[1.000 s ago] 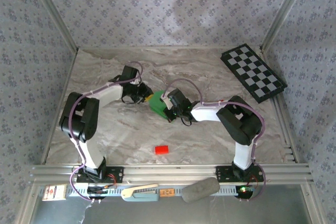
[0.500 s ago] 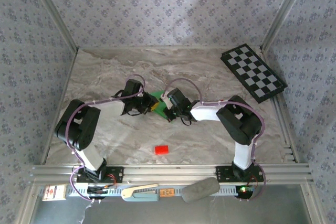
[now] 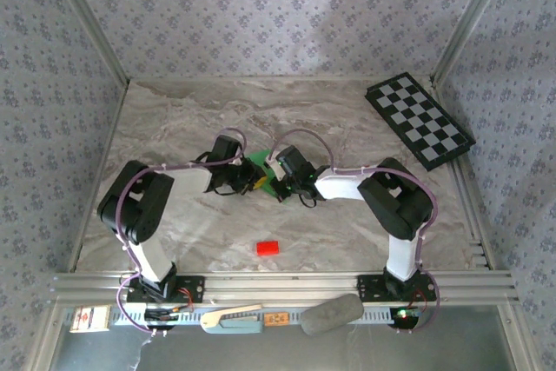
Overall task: Fold a paper plane with a square sheet of paper (pick it up from the middle)
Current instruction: Third fold the triangle at the center of the table.
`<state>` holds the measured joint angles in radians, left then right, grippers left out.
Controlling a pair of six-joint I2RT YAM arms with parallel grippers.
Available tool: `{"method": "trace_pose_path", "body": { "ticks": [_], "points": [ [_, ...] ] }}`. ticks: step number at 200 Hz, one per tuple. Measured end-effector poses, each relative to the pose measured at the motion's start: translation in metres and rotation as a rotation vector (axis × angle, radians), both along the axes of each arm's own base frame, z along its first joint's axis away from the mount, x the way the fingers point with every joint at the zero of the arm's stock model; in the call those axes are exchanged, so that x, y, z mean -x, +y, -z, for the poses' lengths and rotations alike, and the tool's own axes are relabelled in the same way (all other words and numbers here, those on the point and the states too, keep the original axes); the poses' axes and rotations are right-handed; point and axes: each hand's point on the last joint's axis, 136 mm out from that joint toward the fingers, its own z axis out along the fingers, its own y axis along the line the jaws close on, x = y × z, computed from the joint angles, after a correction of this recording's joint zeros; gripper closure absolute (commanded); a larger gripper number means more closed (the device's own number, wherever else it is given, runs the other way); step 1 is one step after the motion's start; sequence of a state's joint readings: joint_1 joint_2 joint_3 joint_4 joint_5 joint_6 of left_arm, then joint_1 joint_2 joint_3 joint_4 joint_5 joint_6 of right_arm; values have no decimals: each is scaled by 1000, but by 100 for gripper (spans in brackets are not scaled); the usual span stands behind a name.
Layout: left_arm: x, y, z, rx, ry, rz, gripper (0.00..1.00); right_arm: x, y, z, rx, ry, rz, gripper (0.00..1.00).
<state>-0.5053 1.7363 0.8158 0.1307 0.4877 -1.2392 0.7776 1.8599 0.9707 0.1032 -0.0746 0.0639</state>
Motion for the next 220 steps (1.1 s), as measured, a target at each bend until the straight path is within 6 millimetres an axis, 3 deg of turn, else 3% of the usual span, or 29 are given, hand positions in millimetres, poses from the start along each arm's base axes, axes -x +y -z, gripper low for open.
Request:
{"method": "trace_pose_path", "body": {
  "ticks": [220],
  "points": [
    [10, 10, 21, -70, 57, 4, 88, -1, 1, 0, 4, 4, 0, 95]
  ]
}}
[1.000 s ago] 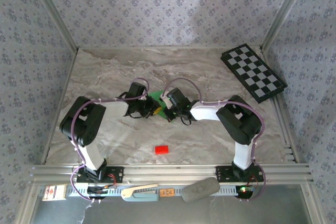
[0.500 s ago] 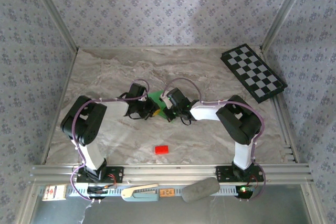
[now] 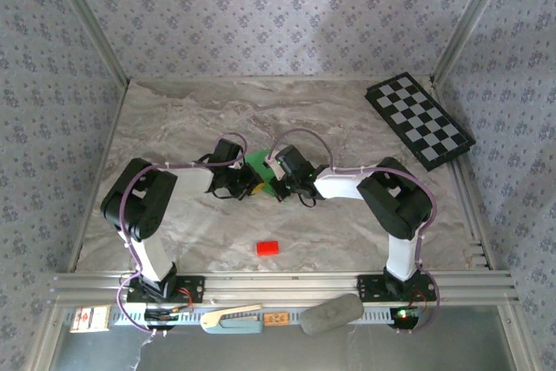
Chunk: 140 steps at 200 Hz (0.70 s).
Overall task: Fold a paper plane with a square sheet of paper (pick it up from the middle)
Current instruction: Third fold the triangle at the center of the table.
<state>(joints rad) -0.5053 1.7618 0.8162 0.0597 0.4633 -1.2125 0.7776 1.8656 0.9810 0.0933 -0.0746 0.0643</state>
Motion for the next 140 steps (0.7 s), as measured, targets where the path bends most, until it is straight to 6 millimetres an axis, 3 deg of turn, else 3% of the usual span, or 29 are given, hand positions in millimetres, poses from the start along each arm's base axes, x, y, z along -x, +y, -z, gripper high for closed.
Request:
{"method": "trace_pose_path", "body": {
  "ticks": [64, 94, 120, 140],
  "points": [
    [1, 1, 1, -9, 12, 2, 90, 0, 0, -1, 1, 9, 6, 88],
    [1, 2, 1, -27, 19, 8, 91, 2, -3, -5, -7, 50, 26, 68],
    [0, 2, 2, -40, 30, 11, 92, -3, -10, -30, -50, 68, 77, 56],
    [1, 2, 1, -47, 37, 14, 92, -13, -15, -57, -100, 81, 122, 55]
  ]
}}
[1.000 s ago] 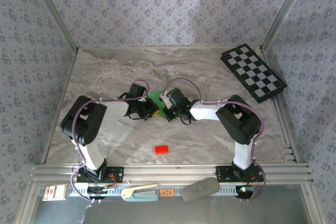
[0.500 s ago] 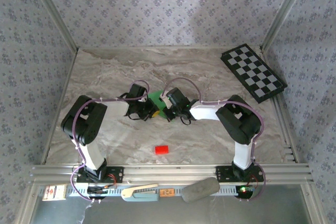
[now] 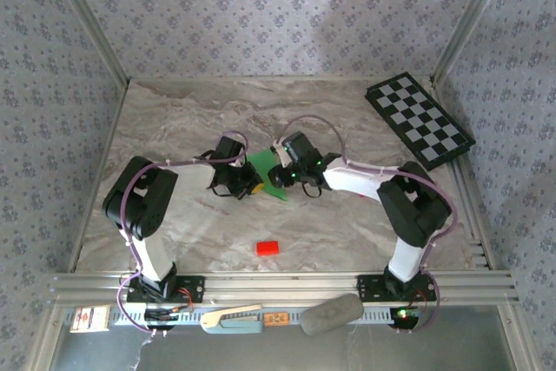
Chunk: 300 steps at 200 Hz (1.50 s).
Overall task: Fold a paper plane with a square sheet of paper (pick it up from the middle)
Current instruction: Third fold the triangle at the center of the table.
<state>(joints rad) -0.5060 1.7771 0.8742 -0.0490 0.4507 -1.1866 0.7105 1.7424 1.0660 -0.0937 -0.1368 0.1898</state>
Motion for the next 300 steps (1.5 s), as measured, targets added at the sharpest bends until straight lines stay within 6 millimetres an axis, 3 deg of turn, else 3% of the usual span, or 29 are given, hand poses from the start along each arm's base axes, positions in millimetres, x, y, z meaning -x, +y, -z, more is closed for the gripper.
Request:
{"method": "trace_pose_path", "body": {
  "ticks": [27, 67, 96, 153, 243, 300],
  "points": [
    [0, 0, 0, -5, 6, -1, 92, -5, -5, -18, -60, 44, 29, 61],
    [0, 0, 1, -9, 12, -1, 93, 19, -1, -11, -107, 191, -22, 78],
    [0, 1, 0, -10, 12, -2, 93, 35, 5, 1, -122, 281, -68, 82],
    [0, 1, 0, -10, 13, -1, 93, 44, 11, 36, -85, 397, -85, 83],
    [0, 1, 1, -10, 13, -1, 93, 43, 14, 57, -61, 448, -64, 83],
    [0, 1, 1, -12, 14, -2, 94, 45, 14, 58, -57, 458, -65, 83]
  ]
}}
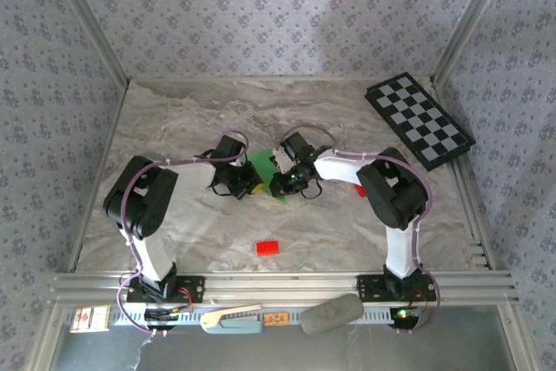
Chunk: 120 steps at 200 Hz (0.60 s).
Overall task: Fold a paper plane with a square sheet of paper (pick it up from the middle)
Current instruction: Third fold the triangle at the center of the table.
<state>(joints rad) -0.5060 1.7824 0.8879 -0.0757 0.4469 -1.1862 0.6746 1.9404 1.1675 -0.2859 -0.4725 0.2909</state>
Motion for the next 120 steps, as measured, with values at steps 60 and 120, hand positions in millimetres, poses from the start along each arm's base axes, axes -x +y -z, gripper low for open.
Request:
{"method": "trace_pose_path", "body": {
  "ticks": [60, 120],
  "points": [
    [0, 2, 1, -13, -1, 14, 96, 9, -4, 1, -3, 35, -36, 84],
    [0, 4, 2, -22, 1, 34, 97, 28, -20, 3, 3, 69, -59, 85]
  ]
}}
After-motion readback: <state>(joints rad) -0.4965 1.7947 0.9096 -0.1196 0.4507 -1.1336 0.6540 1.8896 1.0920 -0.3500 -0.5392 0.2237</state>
